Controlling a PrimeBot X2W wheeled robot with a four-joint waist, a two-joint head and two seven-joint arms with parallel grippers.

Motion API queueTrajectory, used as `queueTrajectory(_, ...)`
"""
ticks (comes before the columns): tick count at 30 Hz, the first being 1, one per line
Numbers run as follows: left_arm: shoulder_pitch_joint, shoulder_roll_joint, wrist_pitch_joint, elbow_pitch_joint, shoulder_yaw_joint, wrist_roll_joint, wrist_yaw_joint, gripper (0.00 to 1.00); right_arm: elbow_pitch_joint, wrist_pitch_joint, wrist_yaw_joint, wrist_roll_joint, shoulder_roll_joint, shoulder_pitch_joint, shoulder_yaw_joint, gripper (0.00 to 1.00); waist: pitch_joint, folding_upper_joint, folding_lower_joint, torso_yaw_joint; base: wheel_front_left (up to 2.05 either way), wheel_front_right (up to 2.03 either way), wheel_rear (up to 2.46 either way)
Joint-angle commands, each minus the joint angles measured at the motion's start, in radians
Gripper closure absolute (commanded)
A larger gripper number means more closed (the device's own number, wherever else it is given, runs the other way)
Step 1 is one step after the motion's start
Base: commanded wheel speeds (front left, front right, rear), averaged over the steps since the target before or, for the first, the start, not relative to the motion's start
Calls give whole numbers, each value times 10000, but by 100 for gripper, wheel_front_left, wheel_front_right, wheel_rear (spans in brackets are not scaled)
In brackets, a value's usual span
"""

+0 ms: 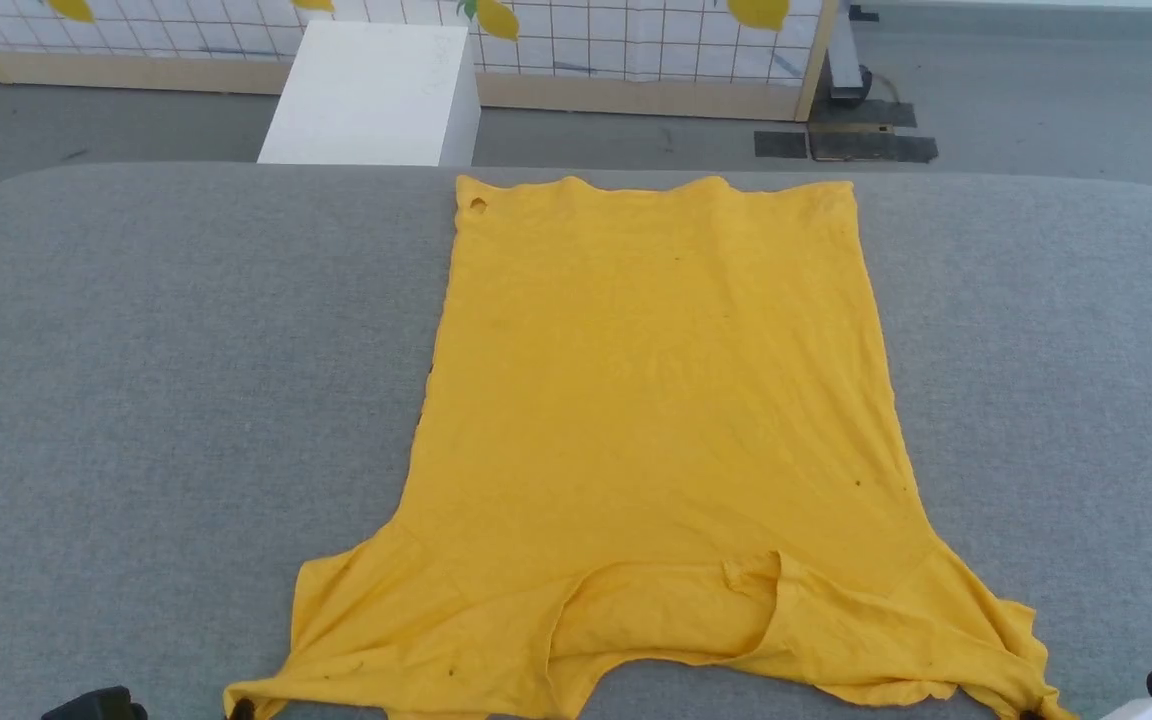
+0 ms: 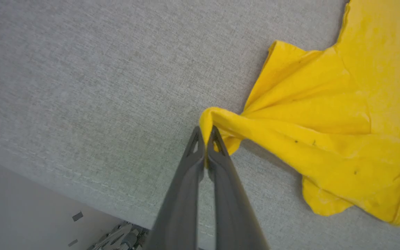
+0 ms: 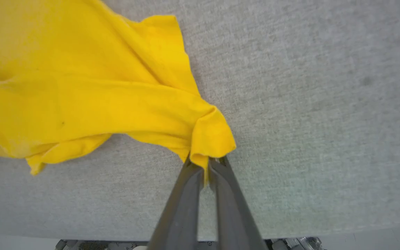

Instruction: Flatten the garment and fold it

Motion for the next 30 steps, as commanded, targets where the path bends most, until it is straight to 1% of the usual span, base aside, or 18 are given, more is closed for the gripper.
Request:
queueTrajectory(1, -181, -18, -87, 51, -18, -7, -68, 100, 159, -72, -15, -63, 117, -84, 152, 0, -19, 0, 1, 34, 0, 0, 0)
queueTrajectory(2, -243, -20, -175, 85, -54, 5, -136, 100, -263, -504, -15, -57, 117, -213, 34, 0, -27, 0, 1, 87, 0, 0, 0)
queueTrajectory(4, -290, -18, -252, 85, -74, 29, -176, 100, -638, -970, -15, 212, 117, -349, 77, 0, -42, 0, 1, 161, 0, 0, 0)
queueTrajectory(5, -312, -10, -268, 94, -98, 46, -193, 100, -883, -1373, -15, 215, 117, -465, 106, 0, -42, 0, 1, 197, 0, 0, 0)
queueTrajectory(9, -460, -38, -298, 99, -224, 69, -276, 100, -1545, -2947, -15, -89, 117, -1100, 248, 0, -3, 0, 1, 402, 0, 0, 0)
queueTrajectory(10, -514, -42, -310, 101, -258, 94, -284, 100, -1611, -3328, -15, -261, 117, -1309, 273, 0, 20, 0, 1, 466, 0, 0, 0)
queueTrajectory(11, -636, -27, -332, 110, -362, 211, -285, 100, -1591, -4138, -15, -538, 117, -1890, 325, 0, 87, 0, 1, 617, 0, 0, 0)
queueTrajectory(12, -699, -32, -327, 103, -424, 246, -300, 100, -1485, -4532, -15, -726, 117, -2258, 356, 0, 130, 0, 1, 704, 0, 0, 0)
queueTrajectory(15, -860, -66, -365, 33, -541, 299, -349, 100, -958, -5207, -15, -1230, 117, -3408, 460, 0, 360, 0, 1, 915, 0, 0, 0)
queueTrajectory(17, -1026, -91, -386, -18, -641, 348, -395, 100, -431, -5385, -15, -1660, 92, -4333, 408, 0, 600, 0, 1, 1106, 0, 0, 0)
queueTrajectory(23, -1692, -308, -523, -127, -1029, 448, -631, 100, 1685, -5203, -15, -2463, -609, -7296, -123, 0, 1634, 0, 1, 1894, 0, 0, 0)
queueTrajectory(27, -2181, -534, -637, -29, -1314, 475, -818, 100, 3115, -4547, -15, -3059, -1194, -9087, -658, 0, 2470, 0, 1, 2519, 0, 0, 0)
queueTrajectory(30, -2510, -732, -797, 146, -1494, 469, -974, 100, 3936, -3781, -15, -3605, -1559, -10195, -997, 0, 3067, 0, 1, 2971, 0, 0, 0)
